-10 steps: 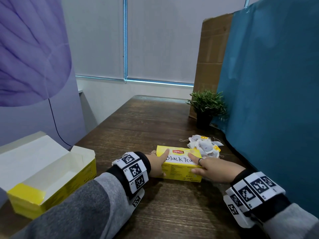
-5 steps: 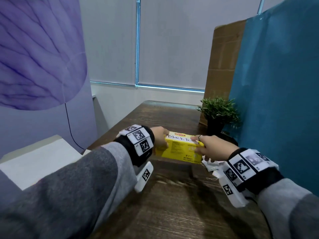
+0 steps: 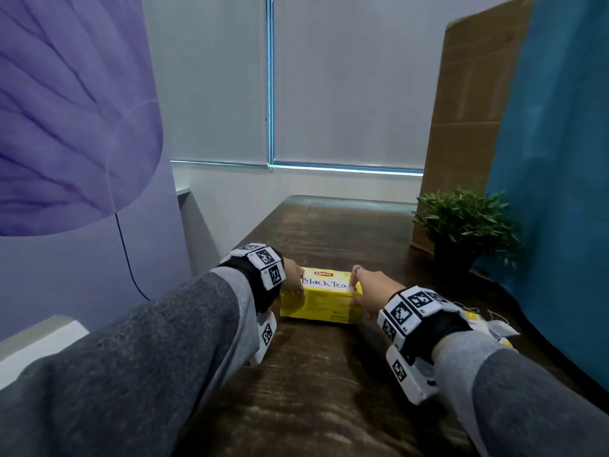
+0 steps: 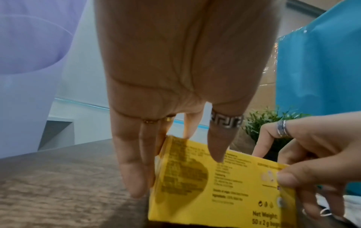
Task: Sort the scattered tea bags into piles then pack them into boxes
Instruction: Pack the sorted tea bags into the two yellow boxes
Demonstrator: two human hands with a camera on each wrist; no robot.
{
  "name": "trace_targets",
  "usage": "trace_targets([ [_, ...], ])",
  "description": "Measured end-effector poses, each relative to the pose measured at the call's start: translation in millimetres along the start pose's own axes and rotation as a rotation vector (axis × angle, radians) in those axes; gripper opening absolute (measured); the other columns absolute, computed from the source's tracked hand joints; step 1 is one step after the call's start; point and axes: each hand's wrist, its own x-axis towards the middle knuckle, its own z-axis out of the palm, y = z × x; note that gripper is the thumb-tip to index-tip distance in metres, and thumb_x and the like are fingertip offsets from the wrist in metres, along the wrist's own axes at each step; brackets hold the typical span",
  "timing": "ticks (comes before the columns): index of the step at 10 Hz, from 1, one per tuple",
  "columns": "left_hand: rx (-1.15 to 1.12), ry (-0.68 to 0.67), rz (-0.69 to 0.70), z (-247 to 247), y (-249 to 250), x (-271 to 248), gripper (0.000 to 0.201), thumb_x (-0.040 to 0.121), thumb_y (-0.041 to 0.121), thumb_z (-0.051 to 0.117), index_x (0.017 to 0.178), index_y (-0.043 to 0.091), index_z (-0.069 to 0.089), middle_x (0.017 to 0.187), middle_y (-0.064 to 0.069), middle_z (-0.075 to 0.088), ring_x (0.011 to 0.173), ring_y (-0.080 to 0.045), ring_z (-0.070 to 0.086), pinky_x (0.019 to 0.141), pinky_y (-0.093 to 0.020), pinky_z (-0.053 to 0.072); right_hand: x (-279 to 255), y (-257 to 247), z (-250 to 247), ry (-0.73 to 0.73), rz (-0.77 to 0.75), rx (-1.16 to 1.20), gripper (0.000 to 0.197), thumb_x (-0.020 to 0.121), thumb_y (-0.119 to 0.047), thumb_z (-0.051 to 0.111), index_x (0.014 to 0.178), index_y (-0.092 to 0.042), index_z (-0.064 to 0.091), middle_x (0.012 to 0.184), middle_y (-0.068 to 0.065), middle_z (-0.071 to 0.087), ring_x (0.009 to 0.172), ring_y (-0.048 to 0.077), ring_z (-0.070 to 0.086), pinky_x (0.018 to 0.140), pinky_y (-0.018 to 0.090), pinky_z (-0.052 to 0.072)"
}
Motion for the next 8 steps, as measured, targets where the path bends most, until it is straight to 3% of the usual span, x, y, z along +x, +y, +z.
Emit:
trace_targets([
  [1, -0.074, 0.04, -0.007, 0.0, -4.3, -5.3, 0.051, 0.094, 0.013, 0.05, 0.143, 0.008, 0.036, 0.143, -0.014, 0.044, 0.13, -0.028, 0.045, 0.097, -0.03, 0.041, 6.4, 1.1, -2.0, -0.018, -0.005, -0.042, 0.024, 0.09, -0.027, 0.056, 0.11, -0.017, 0.047, 0.115, 0.013, 0.062, 0.1, 0.03, 0.062, 0.06, 0.026, 0.043],
  [2, -0.123, 0.101, 0.008, -15.1, -14.8, -11.7, 0.052, 0.093, 0.018, 0.054, 0.141, 0.006, 0.039, 0.131, -0.012, 0.052, 0.124, -0.029, 0.051, 0.067, -0.021, 0.047, -5.5, -6.9, -12.5, 0.085, -0.021, -0.142, 0.047, 0.089, -0.04, 0.054, 0.131, -0.022, 0.043, 0.128, 0.01, 0.05, 0.115, 0.03, 0.054, 0.089, 0.039, 0.048],
  [3, -0.206, 0.13, 0.017, -35.4, -22.8, -40.6, 0.061, 0.092, 0.02, 0.057, 0.144, 0.005, 0.03, 0.127, -0.014, 0.049, 0.107, -0.031, 0.057, 0.06, -0.028, 0.047, -37.4, -37.2, -24.2, 0.283, -0.137, -0.146, 0.039, 0.091, -0.04, 0.049, 0.127, -0.024, 0.047, 0.128, 0.007, 0.047, 0.117, 0.03, 0.051, 0.094, 0.043, 0.046],
  [4, -0.164, 0.289, 0.021, -49.8, -38.7, -70.8, 0.066, 0.093, 0.021, 0.056, 0.148, 0.01, 0.022, 0.146, -0.012, 0.039, 0.124, -0.028, 0.048, 0.085, -0.031, 0.046, -74.0, -82.0, -28.3, 0.222, -0.344, -0.024, 0.031, 0.091, -0.041, 0.051, 0.114, -0.022, 0.058, 0.114, 0.002, 0.061, 0.105, 0.021, 0.057, 0.087, 0.033, 0.047],
  [5, -0.1, 0.447, 0.038, -60.7, -62.7, -102.2, 0.065, 0.092, 0.024, 0.057, 0.148, 0.013, 0.024, 0.148, -0.006, 0.038, 0.132, -0.022, 0.041, 0.085, -0.022, 0.04, -105.7, -132.1, -16.8, -0.073, -0.48, 0.144, 0.04, 0.086, -0.05, 0.055, 0.114, -0.021, 0.058, 0.099, -0.006, 0.06, 0.087, 0.014, 0.058, 0.072, 0.027, 0.049],
  [6, -0.134, 0.513, 0.03, -67.4, -90.5, -128.9, 0.064, 0.09, 0.027, 0.059, 0.146, 0.016, 0.029, 0.147, -0.005, 0.04, 0.132, -0.022, 0.041, 0.099, -0.024, 0.035, -120.9, -174.7, 5.3, -0.288, -0.494, 0.148, 0.065, 0.083, -0.057, 0.053, 0.126, -0.008, 0.05, 0.115, 0.012, 0.061, 0.088, 0.025, 0.062, 0.064, 0.025, 0.05],
  [7, -0.167, 0.598, 0.037, -65.6, -114.0, -151.3, 0.062, 0.089, 0.029, 0.06, 0.144, 0.02, 0.033, 0.144, -0.005, 0.044, 0.131, -0.022, 0.042, 0.103, -0.026, 0.033, -124.5, -201.3, 31.4, -0.374, -0.484, 0.011, 0.07, 0.087, -0.053, 0.053, 0.119, 0.009, 0.05, 0.11, 0.022, 0.064, 0.077, 0.031, 0.061, 0.04, 0.012, 0.041],
  [8, -0.24, 0.611, 0.059, -59.4, -130.2, -168.9, 0.06, 0.087, 0.028, 0.062, 0.141, 0.021, 0.037, 0.14, -0.007, 0.048, 0.127, -0.022, 0.046, 0.101, -0.025, 0.034, -121.5, -208.4, 48.0, -0.349, -0.444, -0.049, 0.027, 0.094, -0.03, 0.052, 0.108, -0.007, 0.054, 0.088, 0.003, 0.059, 0.088, 0.023, 0.06, 0.04, 0.007, 0.04],
])
